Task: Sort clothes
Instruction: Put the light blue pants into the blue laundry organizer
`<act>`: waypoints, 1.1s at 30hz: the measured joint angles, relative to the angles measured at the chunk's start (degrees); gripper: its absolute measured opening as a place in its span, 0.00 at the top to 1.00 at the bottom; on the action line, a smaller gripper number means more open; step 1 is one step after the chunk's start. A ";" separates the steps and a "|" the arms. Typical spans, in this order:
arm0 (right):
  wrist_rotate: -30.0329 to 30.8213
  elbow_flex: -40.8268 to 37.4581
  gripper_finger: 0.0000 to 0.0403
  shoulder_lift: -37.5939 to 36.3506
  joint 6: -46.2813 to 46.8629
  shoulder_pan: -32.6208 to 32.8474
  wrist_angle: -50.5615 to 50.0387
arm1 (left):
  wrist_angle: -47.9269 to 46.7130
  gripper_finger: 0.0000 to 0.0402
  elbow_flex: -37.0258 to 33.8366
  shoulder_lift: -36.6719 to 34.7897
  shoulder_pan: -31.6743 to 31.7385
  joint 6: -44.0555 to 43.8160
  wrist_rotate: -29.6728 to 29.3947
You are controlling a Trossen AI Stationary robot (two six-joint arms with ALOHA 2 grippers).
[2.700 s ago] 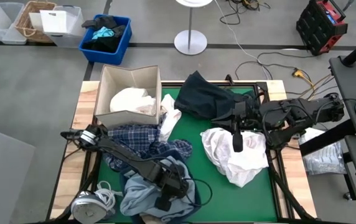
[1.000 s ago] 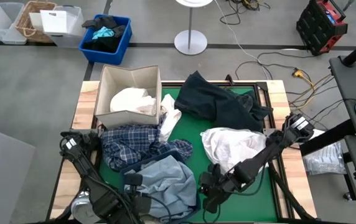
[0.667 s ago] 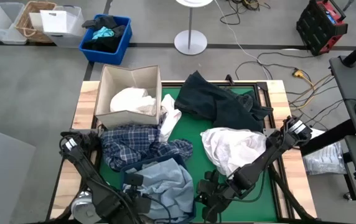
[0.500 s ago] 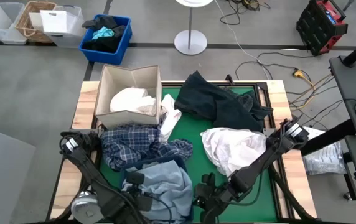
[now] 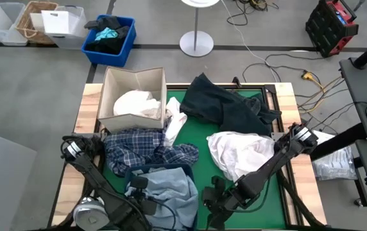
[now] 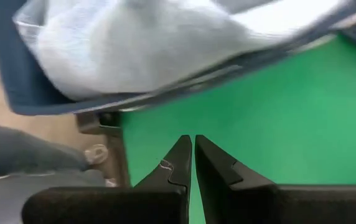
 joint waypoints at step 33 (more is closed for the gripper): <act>-0.17 2.41 0.97 2.66 -17.18 -15.72 13.61 | -6.13 1.00 23.24 -3.17 0.54 -12.87 7.61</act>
